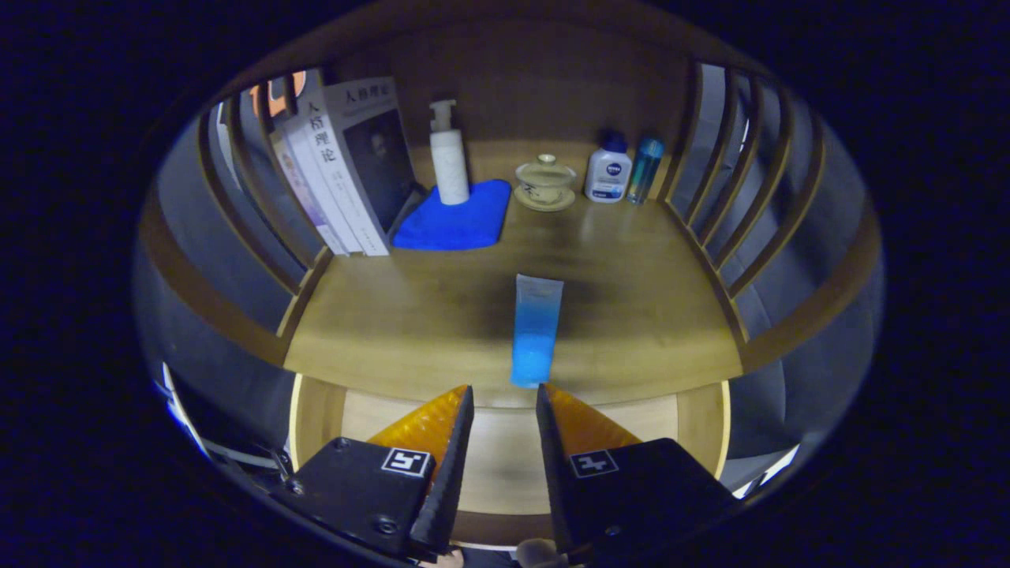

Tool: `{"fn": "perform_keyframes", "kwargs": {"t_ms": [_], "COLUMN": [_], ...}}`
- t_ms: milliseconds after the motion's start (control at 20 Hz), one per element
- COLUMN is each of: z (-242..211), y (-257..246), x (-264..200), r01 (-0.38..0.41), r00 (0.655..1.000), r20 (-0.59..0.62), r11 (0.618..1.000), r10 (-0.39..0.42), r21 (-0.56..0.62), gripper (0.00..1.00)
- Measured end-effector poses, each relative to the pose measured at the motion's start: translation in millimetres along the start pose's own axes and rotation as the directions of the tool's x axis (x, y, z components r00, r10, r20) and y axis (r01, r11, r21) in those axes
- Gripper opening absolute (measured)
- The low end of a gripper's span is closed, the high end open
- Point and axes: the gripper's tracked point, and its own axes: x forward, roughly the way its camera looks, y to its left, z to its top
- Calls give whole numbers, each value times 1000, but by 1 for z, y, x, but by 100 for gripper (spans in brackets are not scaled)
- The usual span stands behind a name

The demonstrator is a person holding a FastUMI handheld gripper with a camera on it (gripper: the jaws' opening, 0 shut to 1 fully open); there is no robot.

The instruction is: Pull open the drawer, take out the items inside it, and place them on the countertop above the cabinet.

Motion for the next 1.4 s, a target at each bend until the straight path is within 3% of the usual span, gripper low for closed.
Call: {"fn": "perform_keyframes", "kwargs": {"t_ms": [100,350,500,700,800,1050,1250,1400], "z": [-5,-28,-45,-63,-70,-98,-126,-145], "y": [6,16,16,23,25,16,3,-11], "x": [-18,-63,-92,-142,-164,-190,-184,-166], "r01": [-27,-84,-74,-115,-121,-103,-111,-75], "r00": [998,967,923,828,764,654,619,621], "r20": [57,240,372,540,622,739,772,777], "r11": [1000,996,995,988,985,987,989,995], "r10": [28,89,96,151,172,162,143,100], "r21": [-5,-33,-71,-99,-124,-125,-94,-68], "gripper": [51,77,93,90,91,100,100,100]}}
